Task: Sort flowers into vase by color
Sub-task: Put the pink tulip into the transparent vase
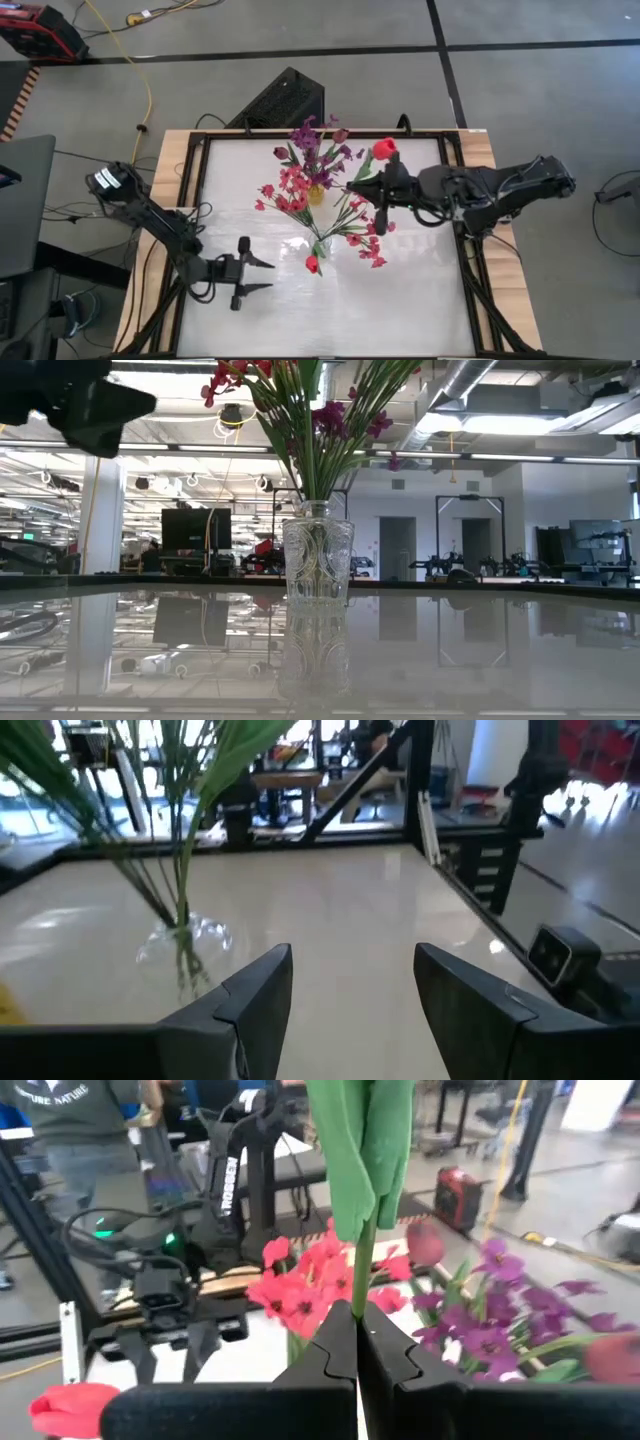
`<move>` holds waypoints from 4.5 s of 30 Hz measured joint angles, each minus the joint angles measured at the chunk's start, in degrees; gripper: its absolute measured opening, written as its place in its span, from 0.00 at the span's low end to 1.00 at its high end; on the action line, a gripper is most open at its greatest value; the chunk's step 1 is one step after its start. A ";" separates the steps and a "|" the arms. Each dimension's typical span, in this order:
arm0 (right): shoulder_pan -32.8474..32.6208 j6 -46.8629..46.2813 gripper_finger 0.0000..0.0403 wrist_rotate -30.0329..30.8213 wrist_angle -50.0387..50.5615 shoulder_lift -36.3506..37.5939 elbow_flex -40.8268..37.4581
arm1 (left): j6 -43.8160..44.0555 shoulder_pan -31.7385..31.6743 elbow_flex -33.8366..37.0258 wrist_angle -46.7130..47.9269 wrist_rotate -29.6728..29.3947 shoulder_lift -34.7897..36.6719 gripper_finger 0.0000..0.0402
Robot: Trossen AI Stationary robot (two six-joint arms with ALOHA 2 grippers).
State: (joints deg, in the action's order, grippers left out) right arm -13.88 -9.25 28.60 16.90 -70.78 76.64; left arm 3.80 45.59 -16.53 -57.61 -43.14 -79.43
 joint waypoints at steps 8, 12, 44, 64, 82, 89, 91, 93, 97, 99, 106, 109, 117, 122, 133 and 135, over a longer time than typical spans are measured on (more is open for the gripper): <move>3.97 -4.48 0.05 -6.60 2.74 -2.64 0.02 | -4.67 -2.00 -2.00 -2.37 0.70 -6.36 0.50; 3.97 -4.83 0.05 -7.72 3.81 -3.43 0.02 | -4.04 -2.23 -2.48 -3.00 0.94 -9.07 0.50; 5.21 -6.12 0.05 -10.67 8.01 -2.25 -6.13 | -0.60 -2.19 -2.50 -9.84 3.96 -10.63 0.50; 8.80 -5.34 0.05 -9.63 -1.54 -2.69 -9.81 | -0.45 -2.19 -2.50 -9.92 3.87 -10.63 0.50; 12.58 -1.55 0.05 -20.40 -3.36 -2.67 -2.67 | -0.61 -2.85 -2.50 -9.98 4.46 -10.63 0.50; 17.25 4.80 0.05 -29.79 -2.29 -2.73 -2.67 | -0.09 -2.85 -2.50 -9.98 4.57 -10.63 0.50; 19.86 6.30 0.05 -37.34 -2.61 -2.67 -2.67 | 0.32 -2.85 -2.50 -9.98 5.02 -10.63 0.50; 22.18 7.40 0.05 -42.34 -4.14 -2.67 -3.47 | 0.79 -2.85 -2.50 -9.98 5.30 -10.63 0.50; 25.78 9.89 0.05 -48.39 -8.99 -2.16 -7.85 | 1.51 -2.85 -2.50 -9.98 5.32 -10.63 0.50; 27.82 10.75 0.05 -53.76 -12.70 -1.57 -10.70 | 1.95 -2.85 -2.50 -9.98 5.33 -10.63 0.50; 35.69 9.10 0.05 -64.88 -27.90 -1.77 -20.88 | 1.95 -3.24 -2.50 -10.31 4.91 -10.63 0.50; 37.37 7.29 0.05 -66.70 -33.18 -1.64 -23.78 | 2.20 -3.99 -2.50 -10.49 4.88 -10.63 0.50; 33.44 5.28 0.05 -68.97 -35.56 -1.64 -27.69 | 2.92 -6.71 -2.48 -11.32 6.60 -10.63 0.50; 29.50 7.76 0.05 -63.21 -37.13 -1.68 -30.30 | 2.93 -8.59 -2.48 -11.94 8.22 -10.66 0.50; 26.98 6.41 0.05 -58.21 -43.59 -5.12 -31.61 | 2.52 -12.53 -2.48 -12.46 10.48 -10.66 0.50; 26.94 4.85 0.05 -58.52 -46.32 -8.02 -31.61 | 2.76 -13.12 -2.48 -12.67 11.65 -10.66 0.50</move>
State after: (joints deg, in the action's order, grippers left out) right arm 13.06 -4.40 -29.92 -29.42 -78.81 45.04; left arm 6.57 32.47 -19.00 -70.28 -31.49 -90.08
